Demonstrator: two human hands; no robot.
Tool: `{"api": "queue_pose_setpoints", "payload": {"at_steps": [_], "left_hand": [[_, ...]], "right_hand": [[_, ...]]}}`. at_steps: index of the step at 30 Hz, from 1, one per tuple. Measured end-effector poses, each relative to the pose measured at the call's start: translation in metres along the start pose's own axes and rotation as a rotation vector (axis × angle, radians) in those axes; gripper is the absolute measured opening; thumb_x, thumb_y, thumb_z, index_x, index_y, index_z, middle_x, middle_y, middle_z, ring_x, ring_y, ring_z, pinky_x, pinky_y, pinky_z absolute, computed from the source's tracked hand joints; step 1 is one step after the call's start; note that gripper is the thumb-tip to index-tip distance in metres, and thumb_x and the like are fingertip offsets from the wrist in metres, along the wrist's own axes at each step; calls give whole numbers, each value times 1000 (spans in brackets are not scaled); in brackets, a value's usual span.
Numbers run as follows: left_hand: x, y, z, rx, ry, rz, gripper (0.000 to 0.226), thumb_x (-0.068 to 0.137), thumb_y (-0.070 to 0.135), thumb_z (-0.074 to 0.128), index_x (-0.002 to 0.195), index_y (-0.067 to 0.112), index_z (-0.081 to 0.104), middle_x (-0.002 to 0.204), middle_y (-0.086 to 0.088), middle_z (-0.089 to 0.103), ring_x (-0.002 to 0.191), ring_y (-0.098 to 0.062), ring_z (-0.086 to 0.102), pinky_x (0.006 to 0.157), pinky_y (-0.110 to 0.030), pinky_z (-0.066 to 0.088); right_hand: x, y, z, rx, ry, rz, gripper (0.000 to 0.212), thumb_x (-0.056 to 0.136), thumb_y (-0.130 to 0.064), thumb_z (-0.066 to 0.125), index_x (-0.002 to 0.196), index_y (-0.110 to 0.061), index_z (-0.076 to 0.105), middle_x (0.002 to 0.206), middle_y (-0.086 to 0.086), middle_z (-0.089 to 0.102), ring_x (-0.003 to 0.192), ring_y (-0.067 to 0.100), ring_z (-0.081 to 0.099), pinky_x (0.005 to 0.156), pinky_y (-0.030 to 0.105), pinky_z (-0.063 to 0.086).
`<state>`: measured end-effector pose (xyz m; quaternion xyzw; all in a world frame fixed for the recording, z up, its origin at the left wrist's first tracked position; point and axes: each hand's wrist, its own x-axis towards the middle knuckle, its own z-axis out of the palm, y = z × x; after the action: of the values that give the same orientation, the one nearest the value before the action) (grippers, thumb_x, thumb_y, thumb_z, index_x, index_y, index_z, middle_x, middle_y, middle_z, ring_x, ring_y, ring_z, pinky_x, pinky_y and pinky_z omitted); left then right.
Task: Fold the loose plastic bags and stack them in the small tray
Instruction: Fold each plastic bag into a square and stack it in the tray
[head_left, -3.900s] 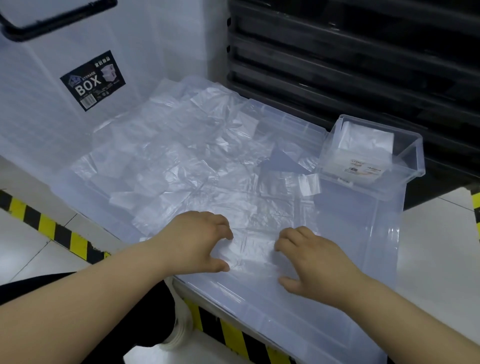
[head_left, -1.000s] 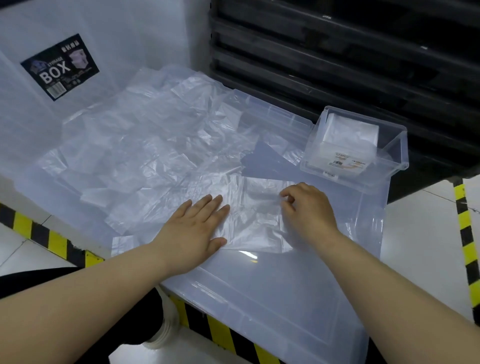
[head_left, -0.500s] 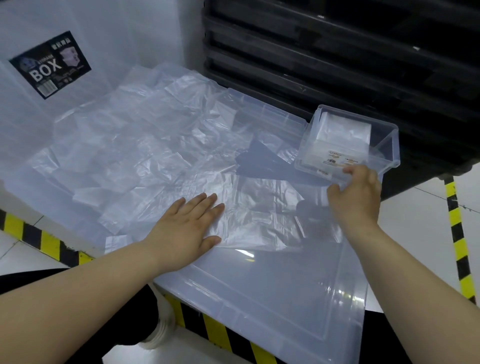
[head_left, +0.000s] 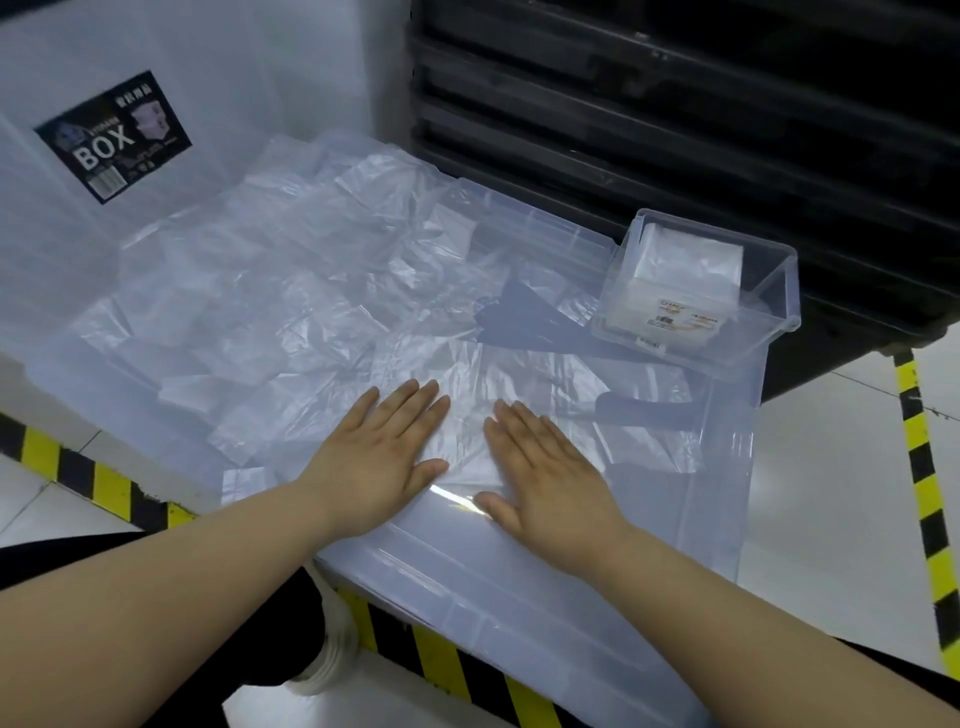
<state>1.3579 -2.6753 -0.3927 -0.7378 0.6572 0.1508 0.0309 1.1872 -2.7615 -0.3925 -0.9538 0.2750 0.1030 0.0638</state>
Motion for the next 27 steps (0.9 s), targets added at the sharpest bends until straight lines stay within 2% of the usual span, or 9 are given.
{"api": "queue_pose_setpoints", "payload": {"at_steps": [5, 7, 8, 10, 12, 16, 19, 22, 27], "left_hand": [[2, 0, -7, 61, -3, 47, 126, 31, 73, -47, 142, 22, -19, 133, 11, -31, 122, -2, -31, 100, -25, -27], [1, 1, -10, 75, 24, 81, 123, 44, 79, -38, 145, 18, -5, 143, 8, -17, 131, -5, -19, 102, -23, -25], [0, 1, -14, 120, 38, 125, 117, 60, 80, -27, 146, 12, 15, 150, 0, 4, 139, -11, 3, 108, -24, -14], [-3, 5, -15, 112, 81, 152, 83, 87, 64, 9, 125, 6, 57, 130, -9, 55, 120, -19, 53, 104, -30, 19], [-1, 6, -10, 103, 98, 200, 62, 79, 49, 32, 111, 7, 67, 113, -7, 67, 102, -20, 65, 97, -32, 32], [3, 8, -14, 20, 175, 202, 48, 68, 28, 39, 98, 10, 72, 98, -4, 72, 86, -18, 70, 69, -32, 55], [4, 6, -26, -88, 133, 148, 48, 67, 21, 46, 110, 13, 68, 109, -1, 68, 96, -17, 67, 74, -27, 54], [4, 2, -30, -221, 68, 61, 51, 89, 30, 21, 127, 24, 54, 129, 8, 55, 119, -13, 49, 92, -22, 40], [7, -5, -43, -628, -25, -136, 24, 95, 26, 47, 95, 13, 68, 92, 0, 67, 90, -14, 60, 75, -17, 43]], "right_hand": [[-9, 15, -15, 36, 54, 39, 47, 72, -20, 41, 107, -3, 68, 118, 14, 64, 105, 21, 65, 81, 27, 53], [-8, 19, -25, -16, 39, -12, 54, 83, -5, 42, 138, -1, 38, 149, 14, 29, 135, 21, 36, 103, 26, 35], [-10, 20, -29, 13, 15, 1, 58, 88, -3, 41, 144, -5, 24, 155, 10, 14, 141, 18, 22, 108, 24, 27], [-7, 21, -31, 36, 25, -3, 61, 75, -2, 66, 132, 0, 46, 144, 16, 38, 130, 22, 44, 94, 25, 44], [-3, 23, -28, 54, 93, 25, 54, 44, -3, 85, 97, -4, 71, 111, 12, 67, 96, 20, 68, 62, 23, 55], [-2, 26, -45, 151, -1, 76, 39, 92, -12, 42, 129, -18, 52, 139, -5, 48, 125, 17, 45, 95, 26, 41], [-5, 36, -60, 284, -71, 121, 36, 92, -11, 38, 119, -20, 60, 117, -2, 62, 108, 19, 52, 84, 23, 39], [-7, 47, -69, 478, -169, 217, 31, 91, -8, 39, 104, -14, 67, 81, -7, 62, 76, 10, 53, 60, 10, 36], [-8, 62, -75, 753, -200, 364, 25, 89, -4, 44, 75, -9, 64, 76, -4, 66, 73, 11, 60, 69, 17, 45]]}}
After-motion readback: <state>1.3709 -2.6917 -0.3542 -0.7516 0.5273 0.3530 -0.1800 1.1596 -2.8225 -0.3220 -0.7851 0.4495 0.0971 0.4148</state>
